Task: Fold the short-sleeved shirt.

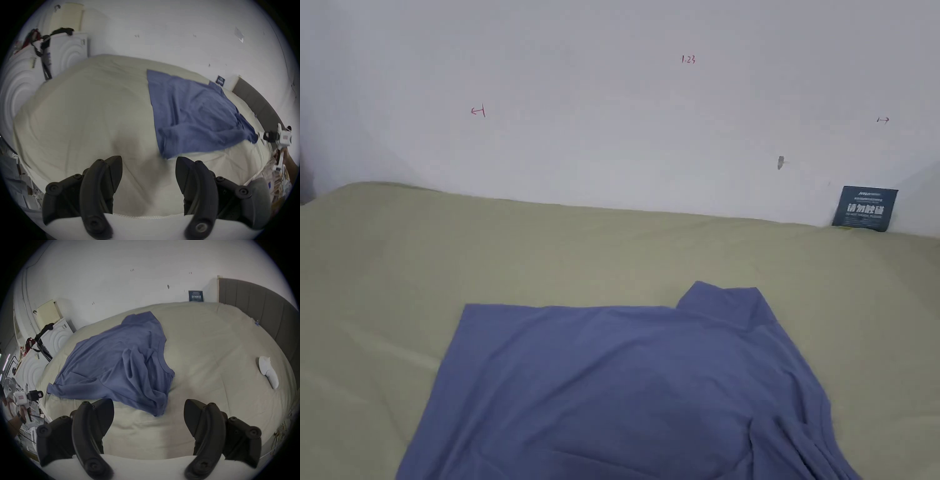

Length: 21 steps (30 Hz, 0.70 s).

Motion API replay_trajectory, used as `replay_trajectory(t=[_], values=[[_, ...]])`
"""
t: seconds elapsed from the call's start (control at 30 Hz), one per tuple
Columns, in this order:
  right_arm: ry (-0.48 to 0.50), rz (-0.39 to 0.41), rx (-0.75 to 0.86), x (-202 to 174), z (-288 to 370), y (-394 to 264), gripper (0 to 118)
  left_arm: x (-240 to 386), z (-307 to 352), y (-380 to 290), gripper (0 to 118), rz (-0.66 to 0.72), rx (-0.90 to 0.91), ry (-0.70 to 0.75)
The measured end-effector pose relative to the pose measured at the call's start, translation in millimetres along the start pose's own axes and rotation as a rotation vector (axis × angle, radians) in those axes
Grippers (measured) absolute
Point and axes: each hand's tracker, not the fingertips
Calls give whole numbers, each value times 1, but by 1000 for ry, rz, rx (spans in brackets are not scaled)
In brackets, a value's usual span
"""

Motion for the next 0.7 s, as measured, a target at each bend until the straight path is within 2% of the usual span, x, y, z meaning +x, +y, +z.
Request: replay_trajectory(t=[0.1, 0.17, 0.2, 0.23, 0.27, 0.3, 0.37, 0.43, 0.57, 0.7], values=[[-46, 33, 94, -24, 18, 2, 94, 32, 25, 14, 74, -44, 82, 51], [-94, 54, 133, -44, 26, 3, 93, 63, 30, 22, 73, -123, 78, 99], [-117, 67, 149, -49, 27, 1, 87, 78, 33, 23, 69, -149, 92, 130], [-132, 75, 160, -60, 31, -1, 72, 94, 37, 23, 58, -169, 113, 165], [-143, 91, 163, -70, 35, -5, 36, 106, 42, 22, 25, -146, 140, 120], [-181, 122, 168, -82, 37, -11, 1, 109, 39, 18, 0, -117, 171, 110], [-261, 175, 133, -101, 37, -26, 1, 128, 45, 7, 0, -53, 219, 117], [-192, 185, 110, -112, 41, -47, 1, 143, 48, -11, 0, -29, 158, 39], [-142, 162, 81, -122, 44, -88, 1, 162, 49, -57, 0, -102, 126, 75], [-111, 148, 23, -117, 36, -101, 1, 140, 31, -76, 0, 0, 19, 81]])
